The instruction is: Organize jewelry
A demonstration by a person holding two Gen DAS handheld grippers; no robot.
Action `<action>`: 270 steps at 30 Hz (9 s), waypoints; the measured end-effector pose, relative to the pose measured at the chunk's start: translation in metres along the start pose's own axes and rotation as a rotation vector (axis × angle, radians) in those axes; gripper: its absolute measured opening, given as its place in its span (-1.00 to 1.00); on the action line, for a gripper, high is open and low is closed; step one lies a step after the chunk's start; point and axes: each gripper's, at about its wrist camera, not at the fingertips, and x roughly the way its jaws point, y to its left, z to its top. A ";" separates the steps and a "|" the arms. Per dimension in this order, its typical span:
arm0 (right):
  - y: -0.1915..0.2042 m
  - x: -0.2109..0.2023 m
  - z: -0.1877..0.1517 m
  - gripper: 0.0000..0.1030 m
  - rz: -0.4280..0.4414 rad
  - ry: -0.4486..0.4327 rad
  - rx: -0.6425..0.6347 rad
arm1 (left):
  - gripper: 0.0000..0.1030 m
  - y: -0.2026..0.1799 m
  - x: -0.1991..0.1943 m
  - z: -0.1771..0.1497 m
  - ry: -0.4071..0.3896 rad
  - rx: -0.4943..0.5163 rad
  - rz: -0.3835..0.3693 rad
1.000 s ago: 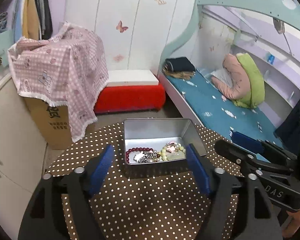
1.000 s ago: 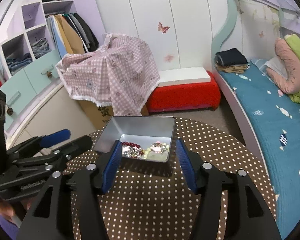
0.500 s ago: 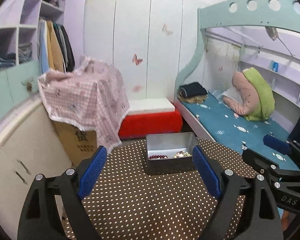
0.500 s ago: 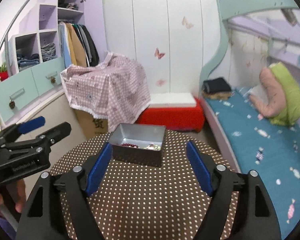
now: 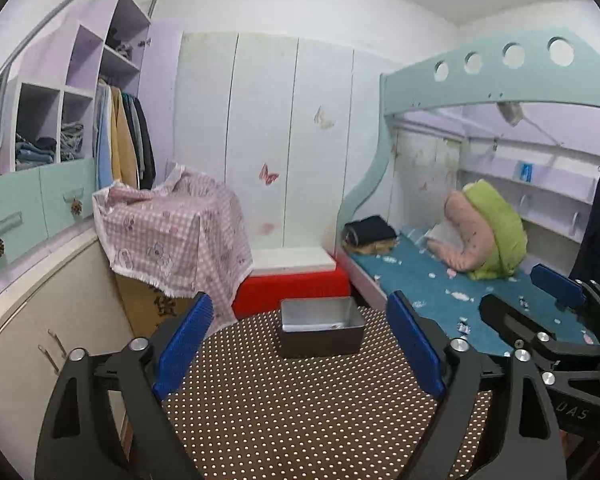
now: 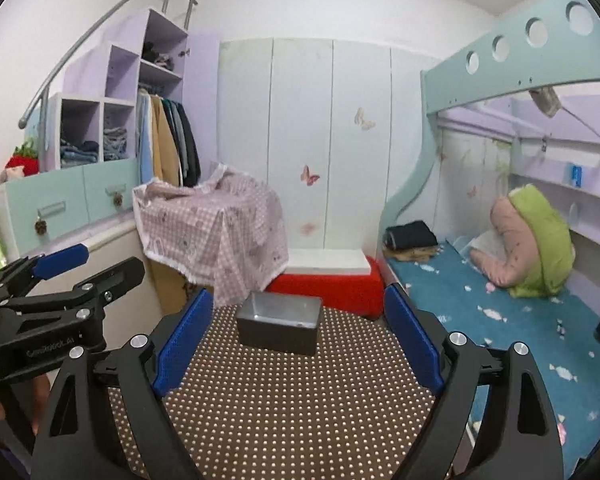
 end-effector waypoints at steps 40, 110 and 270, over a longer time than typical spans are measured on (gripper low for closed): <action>0.014 -0.030 -0.011 0.79 -0.152 -0.101 -0.034 | 0.86 -0.023 -0.028 -0.018 -0.151 0.074 0.115; 0.006 -0.026 -0.021 0.79 -0.143 -0.074 -0.021 | 0.86 -0.025 -0.021 -0.030 -0.162 0.074 0.085; 0.011 -0.014 -0.029 0.79 -0.166 -0.045 0.012 | 0.86 -0.016 0.004 -0.031 -0.068 0.054 0.052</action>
